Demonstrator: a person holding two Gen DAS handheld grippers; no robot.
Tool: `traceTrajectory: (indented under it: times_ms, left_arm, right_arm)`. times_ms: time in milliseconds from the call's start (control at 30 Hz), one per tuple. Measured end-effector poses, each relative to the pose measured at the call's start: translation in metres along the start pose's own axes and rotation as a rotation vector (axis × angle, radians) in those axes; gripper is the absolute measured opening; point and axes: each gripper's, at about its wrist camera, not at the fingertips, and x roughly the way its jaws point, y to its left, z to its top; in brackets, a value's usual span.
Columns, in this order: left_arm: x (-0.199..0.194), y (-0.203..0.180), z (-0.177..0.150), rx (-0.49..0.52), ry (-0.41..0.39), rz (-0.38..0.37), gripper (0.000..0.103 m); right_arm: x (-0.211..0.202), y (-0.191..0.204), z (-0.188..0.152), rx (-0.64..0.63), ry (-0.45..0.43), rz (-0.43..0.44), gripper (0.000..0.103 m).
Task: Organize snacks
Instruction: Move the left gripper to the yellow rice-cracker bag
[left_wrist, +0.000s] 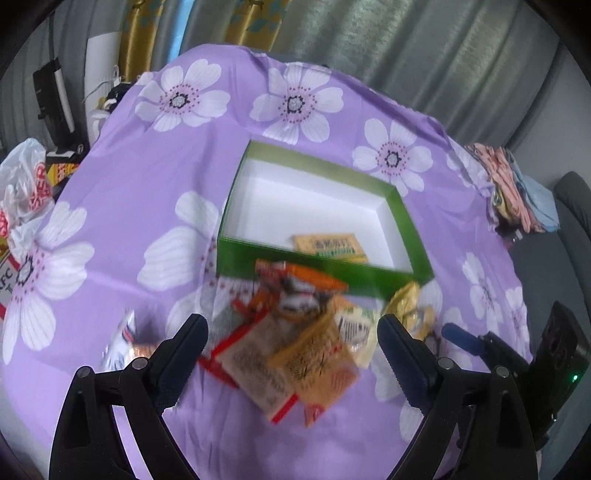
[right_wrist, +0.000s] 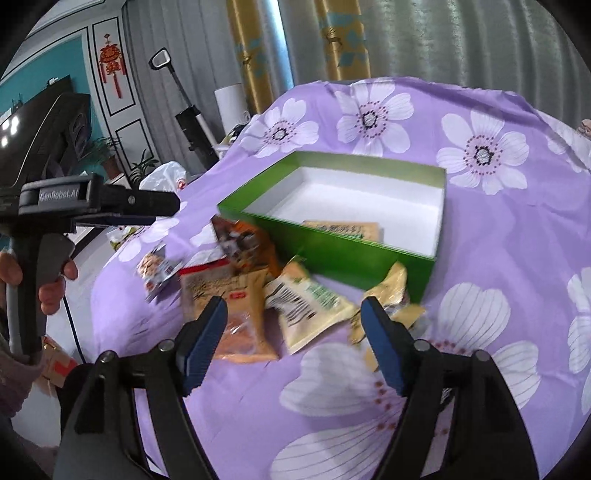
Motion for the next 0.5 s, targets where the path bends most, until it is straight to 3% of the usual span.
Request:
traceTrajectory:
  times_ms: [267,500]
  left_arm:
    - [-0.005,0.001,-0.038,0.016,-0.017,0.042,0.093]
    - [0.007,0.007,-0.065,-0.020,-0.005,0.004,0.093]
  right_arm:
    - [0.005,0.018,-0.018,-0.015,0.042,0.021,0.076]
    - [0.019,0.029,-0.034,-0.048,0.096,0.030,0.076]
